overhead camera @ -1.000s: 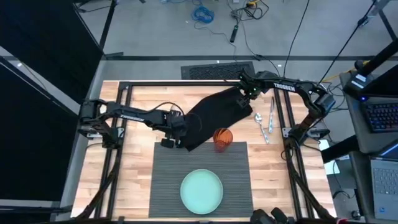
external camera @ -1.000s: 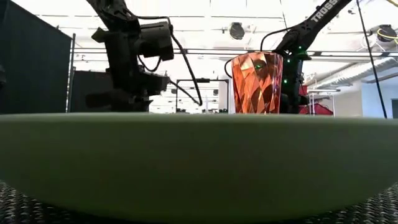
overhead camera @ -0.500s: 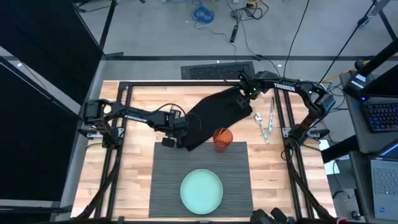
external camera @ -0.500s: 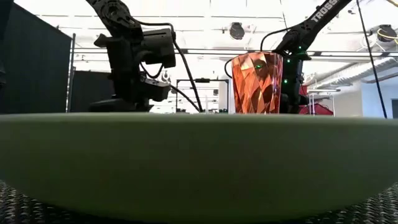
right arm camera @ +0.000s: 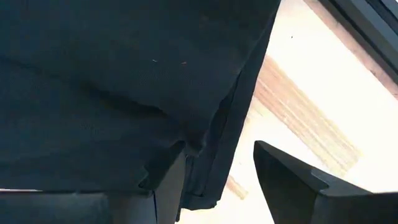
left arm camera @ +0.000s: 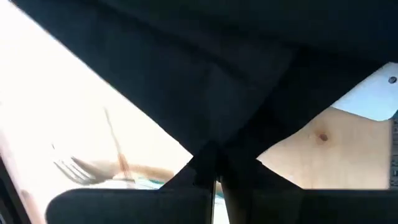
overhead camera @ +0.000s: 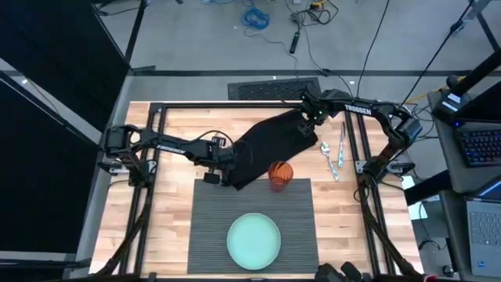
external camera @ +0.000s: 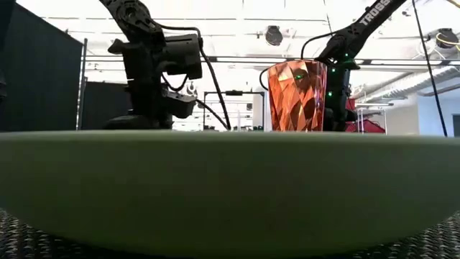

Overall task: Set table place
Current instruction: Fold the black napkin

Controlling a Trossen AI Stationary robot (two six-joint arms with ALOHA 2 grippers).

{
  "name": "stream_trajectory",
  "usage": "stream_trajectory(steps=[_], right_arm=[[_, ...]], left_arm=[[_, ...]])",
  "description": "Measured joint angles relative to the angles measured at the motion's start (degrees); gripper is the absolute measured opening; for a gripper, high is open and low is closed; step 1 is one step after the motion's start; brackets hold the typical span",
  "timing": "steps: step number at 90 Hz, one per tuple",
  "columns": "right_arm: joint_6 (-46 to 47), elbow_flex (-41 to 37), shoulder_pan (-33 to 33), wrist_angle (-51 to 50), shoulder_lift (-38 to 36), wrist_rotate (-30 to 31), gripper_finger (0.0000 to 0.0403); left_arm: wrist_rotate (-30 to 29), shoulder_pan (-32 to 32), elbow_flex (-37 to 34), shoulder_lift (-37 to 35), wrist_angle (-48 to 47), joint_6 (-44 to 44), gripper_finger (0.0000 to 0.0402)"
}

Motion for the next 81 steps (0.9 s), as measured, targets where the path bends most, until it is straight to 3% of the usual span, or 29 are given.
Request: stream_trajectory(steps=[42,56,81], right_arm=[[0.0,0.0,0.01,0.02,0.0,-0.02,0.0176],[0.02,0.0,0.0,-0.02,0.0,-0.01,0.0176],[0.18,0.0,0.08,-1.1,0.0,-0.13,0.0176]], left_arm=[[-2.87,0.97,0.09,-7.46,0.26,-8.26,0.0],[-3.0,2.69,0.09,-7.5,-3.77,-10.1,0.0],[-2.11,2.77,0.09,-7.52,-2.36,-10.09,0.0]])
